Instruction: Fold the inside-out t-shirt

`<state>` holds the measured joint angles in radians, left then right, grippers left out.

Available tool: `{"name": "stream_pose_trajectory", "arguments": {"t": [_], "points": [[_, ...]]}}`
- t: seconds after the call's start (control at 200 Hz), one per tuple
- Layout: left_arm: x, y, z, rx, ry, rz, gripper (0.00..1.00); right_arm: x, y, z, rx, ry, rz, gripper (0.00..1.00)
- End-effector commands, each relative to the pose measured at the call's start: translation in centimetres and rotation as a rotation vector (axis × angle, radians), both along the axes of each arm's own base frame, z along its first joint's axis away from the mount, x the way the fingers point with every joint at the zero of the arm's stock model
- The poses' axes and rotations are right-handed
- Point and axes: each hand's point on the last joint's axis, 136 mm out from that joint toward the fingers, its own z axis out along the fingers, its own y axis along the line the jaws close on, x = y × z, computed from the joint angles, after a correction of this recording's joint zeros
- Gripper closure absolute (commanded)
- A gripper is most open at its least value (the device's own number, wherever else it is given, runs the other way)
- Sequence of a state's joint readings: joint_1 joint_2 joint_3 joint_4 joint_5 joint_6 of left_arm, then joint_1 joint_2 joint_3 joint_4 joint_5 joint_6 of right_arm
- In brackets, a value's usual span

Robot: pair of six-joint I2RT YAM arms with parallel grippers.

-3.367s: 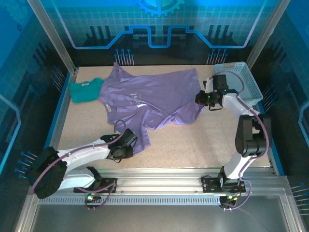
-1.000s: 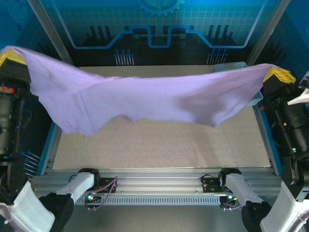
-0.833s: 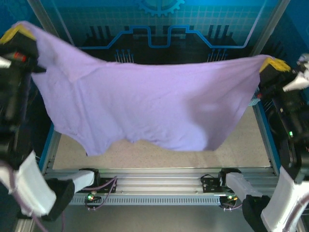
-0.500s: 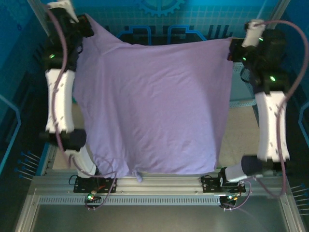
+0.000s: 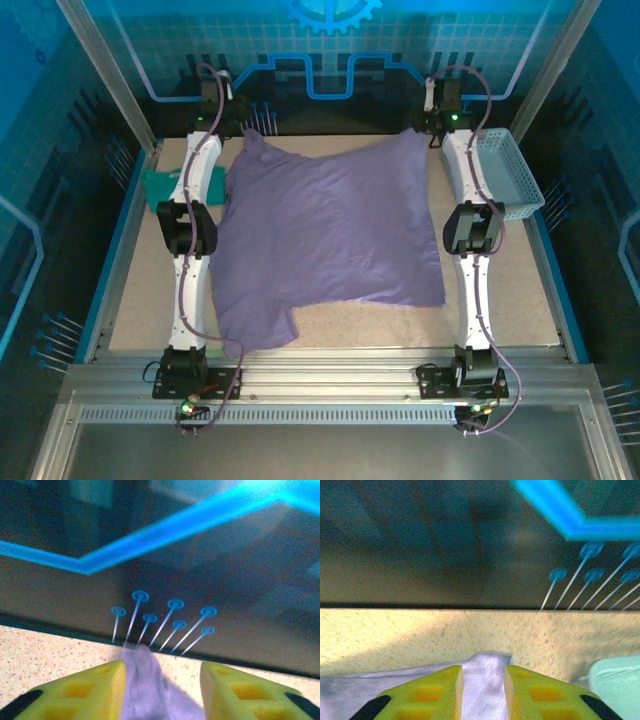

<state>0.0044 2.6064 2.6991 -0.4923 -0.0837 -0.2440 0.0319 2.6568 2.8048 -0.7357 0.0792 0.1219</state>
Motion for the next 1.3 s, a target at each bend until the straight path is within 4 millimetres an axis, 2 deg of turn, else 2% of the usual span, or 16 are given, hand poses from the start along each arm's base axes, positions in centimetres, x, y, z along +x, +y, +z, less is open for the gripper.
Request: {"name": "stream_pose_trajectory", "arguments": {"t": [0.0, 0.045, 0.115, 0.125, 0.165, 0.255, 0.305, 0.37, 0.535, 0.635, 0.725, 0.755, 0.78, 0.9, 0.99, 1.296], "points": [[-1.9, -1.4, 8.5, -0.061, -0.138, -0.018, 0.48, -2.6, 0.8, 2.9, -0.003, 0.043, 0.013, 0.69], [-3.3, -1.5, 9.1, -0.091, -0.126, -0.011, 0.46, -3.7, 1.3, 2.4, -0.009, 0.089, 0.031, 0.69], [-6.1, -2.0, 8.8, -0.165, -0.101, -0.010, 0.45, -6.3, 2.1, 2.0, -0.010, 0.136, 0.061, 0.67], [-6.5, -2.2, 8.2, -0.177, -0.089, -0.009, 0.45, -6.7, 2.3, 1.9, -0.009, 0.139, 0.064, 0.67], [-8.5, -2.6, 8.4, -0.237, -0.096, -0.010, 0.44, -8.6, 2.4, 2.7, 0.004, 0.134, 0.064, 0.65], [-13.5, -3.9, 7.2, -0.377, -0.096, -0.003, 0.43, -13.7, 3.3, 1.6, 0.061, 0.201, 0.079, 0.59], [-16.4, -5.2, 5.9, -0.441, -0.088, -0.024, 0.43, -16.8, 3.7, 0.4, 0.066, 0.253, 0.076, 0.54], [-19.6, -6.9, 4.1, -0.484, -0.067, -0.044, 0.42, -20.9, 4.1, -1.6, 0.076, 0.326, 0.076, 0.53], [-26.4, -11.7, -1.5, -0.514, 0.112, -0.167, 0.40, -30.9, 2.8, -6.3, 0.120, 0.494, -0.026, 0.51], [-30.1, -13.7, -4.7, -0.498, 0.200, -0.221, 0.39, -36.0, 2.5, -9.0, 0.165, 0.584, -0.077, 0.51], [-32.7, -14.9, -7.0, -0.492, 0.257, -0.259, 0.38, -39.6, 1.4, -11.1, 0.152, 0.658, -0.137, 0.51], [-33.4, -15.3, -7.6, -0.488, 0.275, -0.273, 0.38, -40.2, 1.0, -11.3, 0.145, 0.668, -0.163, 0.51], [-33.9, -15.5, -8.1, -0.484, 0.290, -0.279, 0.38, -41.6, 0.6, -12.3, 0.136, 0.705, -0.182, 0.51], [-35.7, -16.2, -9.9, -0.486, 0.343, -0.305, 0.37, -44.1, -0.6, -13.2, 0.098, 0.762, -0.253, 0.52], [-36.3, -16.5, -10.4, -0.507, 0.344, -0.311, 0.36, -45.5, -1.3, -13.4, 0.074, 0.785, -0.300, 0.52], [-37.9, -16.9, -10.9, -0.495, 0.371, -0.343, 0.35, -47.9, -1.7, -14.4, 0.086, 0.847, -0.400, 0.56]]}}
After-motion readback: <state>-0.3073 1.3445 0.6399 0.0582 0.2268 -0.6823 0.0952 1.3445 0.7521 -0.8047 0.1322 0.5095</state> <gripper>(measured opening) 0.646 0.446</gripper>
